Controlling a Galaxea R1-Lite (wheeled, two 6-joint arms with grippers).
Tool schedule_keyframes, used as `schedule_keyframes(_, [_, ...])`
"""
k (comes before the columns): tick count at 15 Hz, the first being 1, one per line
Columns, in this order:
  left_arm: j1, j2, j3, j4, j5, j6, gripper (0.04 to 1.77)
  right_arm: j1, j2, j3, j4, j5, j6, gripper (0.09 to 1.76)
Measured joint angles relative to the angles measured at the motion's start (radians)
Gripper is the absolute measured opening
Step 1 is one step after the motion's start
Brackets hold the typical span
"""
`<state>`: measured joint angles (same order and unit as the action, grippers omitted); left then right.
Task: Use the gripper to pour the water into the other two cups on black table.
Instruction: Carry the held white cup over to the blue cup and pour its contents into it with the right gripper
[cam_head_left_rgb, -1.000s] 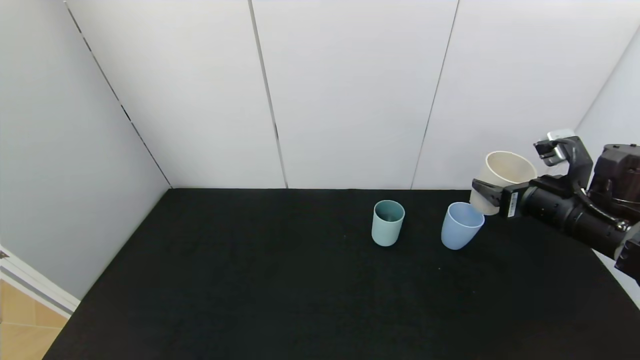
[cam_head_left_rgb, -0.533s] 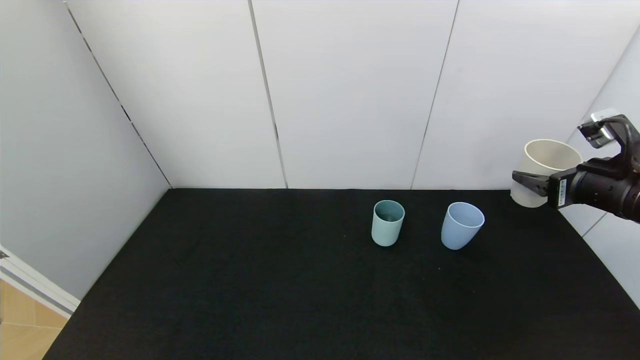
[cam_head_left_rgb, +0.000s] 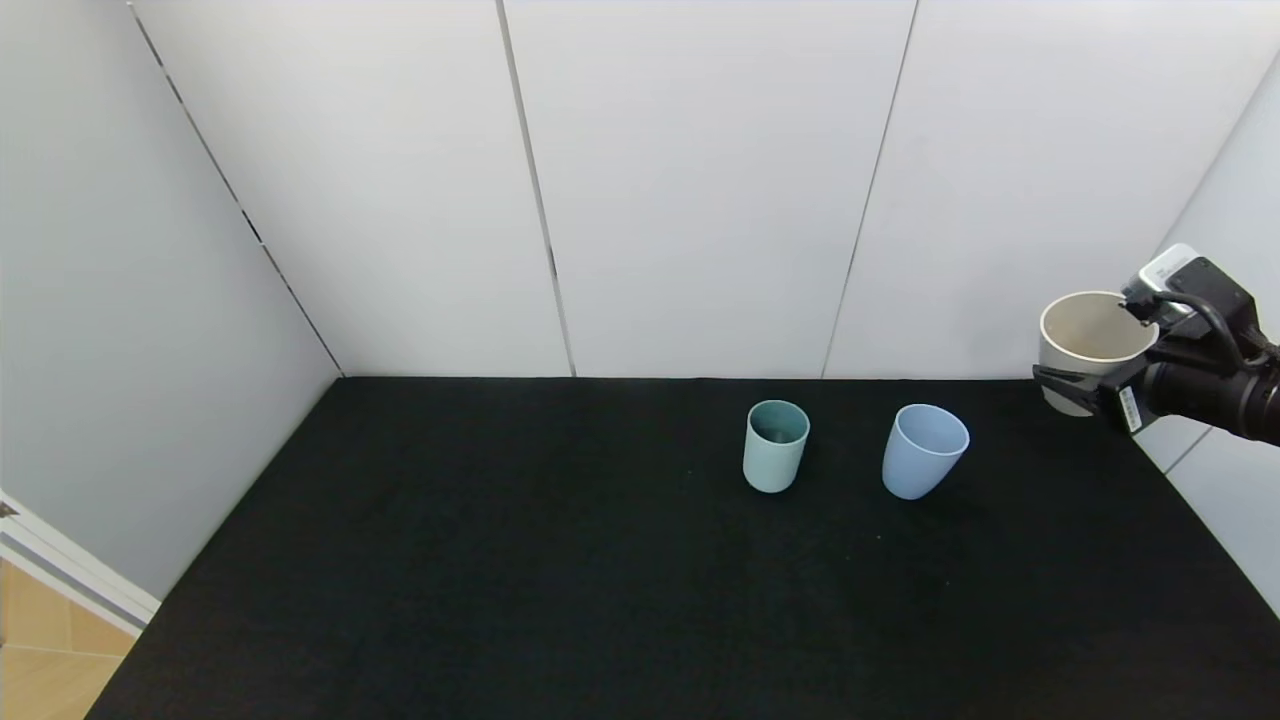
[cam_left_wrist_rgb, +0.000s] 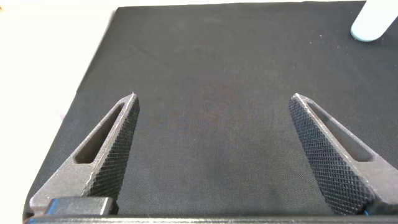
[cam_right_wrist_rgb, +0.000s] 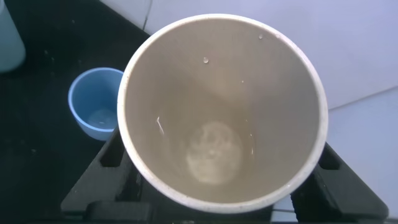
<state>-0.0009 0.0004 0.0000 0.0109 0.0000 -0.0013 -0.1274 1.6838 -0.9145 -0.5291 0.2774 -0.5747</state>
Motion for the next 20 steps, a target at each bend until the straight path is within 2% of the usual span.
schedule_keyframes(4, [0.001,0.000,0.000,0.000,0.000,0.000,1.72,0.008,0.038,-0.027,0.037,-0.009,-0.174,1.29])
schedule_keyframes(7, [0.001,0.000,0.000,0.000,0.000,0.000,1.72,0.030,0.050,-0.047,0.114,-0.077,-0.305,1.29])
schedule_keyframes(12, [0.000,0.000,0.000,0.000,0.000,0.000,1.72,0.099,0.079,-0.068,0.118,-0.201,-0.447,1.29])
schedule_keyframes(20, [-0.001,0.000,0.000,0.000,0.000,0.000,1.72,0.131,0.134,-0.094,0.118,-0.282,-0.605,1.29])
